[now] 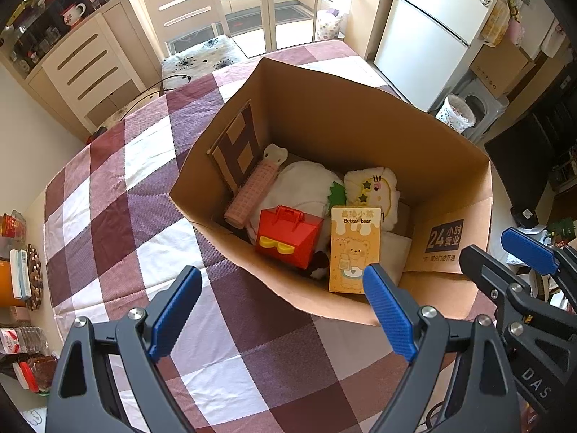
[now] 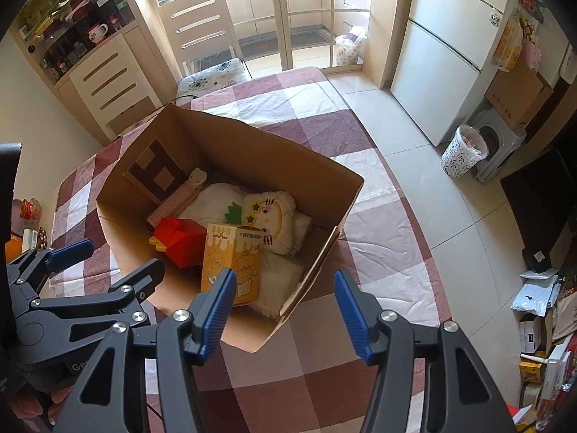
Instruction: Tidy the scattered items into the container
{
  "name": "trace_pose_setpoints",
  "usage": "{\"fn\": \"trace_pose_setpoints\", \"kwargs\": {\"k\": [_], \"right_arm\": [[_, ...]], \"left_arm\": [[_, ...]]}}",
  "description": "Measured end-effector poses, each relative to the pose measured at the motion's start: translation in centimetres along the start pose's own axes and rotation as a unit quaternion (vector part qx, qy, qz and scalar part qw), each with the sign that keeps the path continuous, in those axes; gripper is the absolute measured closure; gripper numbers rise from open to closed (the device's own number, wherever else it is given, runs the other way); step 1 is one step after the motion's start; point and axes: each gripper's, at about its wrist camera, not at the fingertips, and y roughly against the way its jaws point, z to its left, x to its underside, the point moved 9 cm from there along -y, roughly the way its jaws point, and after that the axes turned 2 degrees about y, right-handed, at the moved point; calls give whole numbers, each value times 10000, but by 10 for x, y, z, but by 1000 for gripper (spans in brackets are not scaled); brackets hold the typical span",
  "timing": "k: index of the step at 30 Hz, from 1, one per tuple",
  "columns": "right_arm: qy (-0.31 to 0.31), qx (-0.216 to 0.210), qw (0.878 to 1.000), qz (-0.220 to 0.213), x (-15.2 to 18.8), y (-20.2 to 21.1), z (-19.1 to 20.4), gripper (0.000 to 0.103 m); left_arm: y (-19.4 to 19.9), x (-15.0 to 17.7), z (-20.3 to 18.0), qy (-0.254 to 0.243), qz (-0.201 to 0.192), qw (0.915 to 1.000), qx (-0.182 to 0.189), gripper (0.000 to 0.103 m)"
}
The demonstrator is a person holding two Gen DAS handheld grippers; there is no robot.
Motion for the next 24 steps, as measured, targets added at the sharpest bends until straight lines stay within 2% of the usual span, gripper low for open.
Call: {"fn": "trace_pose_setpoints", "kwargs": {"k": [24], "right_arm": [[69, -67, 10000, -5, -4, -2, 8, 45]], "left_arm": [[2, -1, 9, 90, -48, 9999, -73, 11]]}}
